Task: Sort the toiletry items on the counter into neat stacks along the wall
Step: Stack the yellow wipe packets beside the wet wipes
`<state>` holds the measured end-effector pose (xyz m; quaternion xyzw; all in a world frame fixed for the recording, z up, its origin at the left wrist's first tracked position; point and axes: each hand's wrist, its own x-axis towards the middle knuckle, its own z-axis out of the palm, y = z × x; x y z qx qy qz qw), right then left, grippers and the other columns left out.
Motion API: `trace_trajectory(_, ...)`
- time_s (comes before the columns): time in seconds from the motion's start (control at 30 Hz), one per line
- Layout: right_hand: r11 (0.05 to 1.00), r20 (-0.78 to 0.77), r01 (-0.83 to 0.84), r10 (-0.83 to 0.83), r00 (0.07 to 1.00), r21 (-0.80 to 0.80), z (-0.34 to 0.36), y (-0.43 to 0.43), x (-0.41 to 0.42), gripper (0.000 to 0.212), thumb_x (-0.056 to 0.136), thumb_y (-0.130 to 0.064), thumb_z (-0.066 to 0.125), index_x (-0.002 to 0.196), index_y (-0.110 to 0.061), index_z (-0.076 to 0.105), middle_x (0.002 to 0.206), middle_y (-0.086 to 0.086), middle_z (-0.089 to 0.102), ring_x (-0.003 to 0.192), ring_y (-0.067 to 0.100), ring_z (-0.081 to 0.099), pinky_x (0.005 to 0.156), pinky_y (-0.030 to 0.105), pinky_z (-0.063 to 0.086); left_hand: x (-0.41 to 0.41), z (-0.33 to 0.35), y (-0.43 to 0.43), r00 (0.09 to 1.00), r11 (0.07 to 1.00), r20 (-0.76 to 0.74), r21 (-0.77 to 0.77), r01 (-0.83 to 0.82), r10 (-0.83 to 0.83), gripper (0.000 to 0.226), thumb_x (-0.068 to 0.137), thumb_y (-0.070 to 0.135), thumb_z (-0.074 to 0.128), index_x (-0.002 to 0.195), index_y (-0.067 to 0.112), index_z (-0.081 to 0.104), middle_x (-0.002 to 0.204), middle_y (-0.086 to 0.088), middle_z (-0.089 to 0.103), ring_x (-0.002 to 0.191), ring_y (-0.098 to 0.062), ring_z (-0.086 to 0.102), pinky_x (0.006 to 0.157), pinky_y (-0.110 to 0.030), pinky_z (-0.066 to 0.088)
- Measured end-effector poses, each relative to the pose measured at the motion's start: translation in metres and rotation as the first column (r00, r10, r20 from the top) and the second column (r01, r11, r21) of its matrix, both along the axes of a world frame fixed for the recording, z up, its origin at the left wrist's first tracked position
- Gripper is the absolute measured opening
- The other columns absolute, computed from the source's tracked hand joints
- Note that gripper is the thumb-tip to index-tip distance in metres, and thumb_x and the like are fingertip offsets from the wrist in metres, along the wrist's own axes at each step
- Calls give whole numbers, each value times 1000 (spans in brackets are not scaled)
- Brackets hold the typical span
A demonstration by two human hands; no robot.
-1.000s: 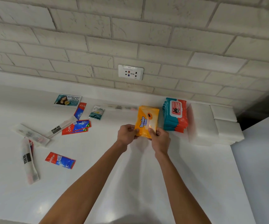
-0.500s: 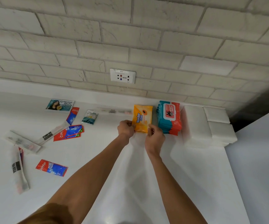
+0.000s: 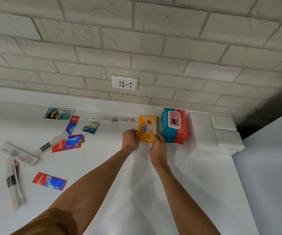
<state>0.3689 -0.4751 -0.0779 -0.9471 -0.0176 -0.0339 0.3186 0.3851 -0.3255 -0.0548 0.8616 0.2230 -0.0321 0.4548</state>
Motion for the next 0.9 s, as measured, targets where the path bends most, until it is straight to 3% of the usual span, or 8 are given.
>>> trace_trajectory(0.03,999,-3,-32,32,999,-28,-3,1,-1,44,109,-12,52,153,-11,47,157,9,47,147,21,43,115,33,47,-1,1,0,1000,1000,6,18,18,-18,34,95,1,62,128,5,69,116,-13,73,105,-27,69,98,-35,55)
trace_trajectory(0.1,996,-19,-50,49,999,-77,-6,4,-3,50,106,-11,58,154,-10,45,159,11,45,150,27,41,116,44,48,-5,2,-1,998,998,26,48,49,-51,34,94,4,64,127,7,69,115,-13,73,101,-27,69,94,-33,56)
trace_trajectory(0.23,968,6,-74,78,997,-240,-11,7,-10,58,101,-14,68,155,-11,48,161,12,45,149,30,44,113,39,45,-16,6,-4,991,990,69,85,111,-117,33,96,14,67,129,11,67,121,-14,64,101,-30,67,94,-34,55)
trace_trajectory(0.43,967,82,-72,95,992,-244,-22,8,-21,57,96,-21,75,149,-11,56,153,15,54,137,36,58,99,42,56,-34,9,-12,969,962,92,170,212,-230,38,101,15,61,138,9,59,139,-15,57,120,-33,60,104,-35,48)
trace_trajectory(0.6,950,61,-65,88,994,-305,-22,4,-23,53,103,-29,64,153,-16,51,161,14,45,142,35,53,103,44,55,-40,0,-10,947,909,60,306,284,-316,44,102,18,60,145,16,52,148,-13,51,131,-34,53,106,-43,51)
trace_trajectory(0.73,944,68,-59,86,994,-324,-19,2,-25,52,97,-27,73,146,-13,59,156,19,51,134,37,61,95,44,60,-47,-8,-9,931,845,17,427,324,-365,48,103,30,57,149,25,44,153,-10,48,134,-34,48,106,-44,49)
trace_trajectory(0.9,939,83,-69,103,991,-337,-20,3,-32,53,98,-28,72,147,-12,58,154,19,53,135,34,60,100,41,56,-58,-16,-5,910,797,-8,478,367,-415,47,105,36,51,151,29,42,159,-5,42,145,-31,36,114,-46,39)
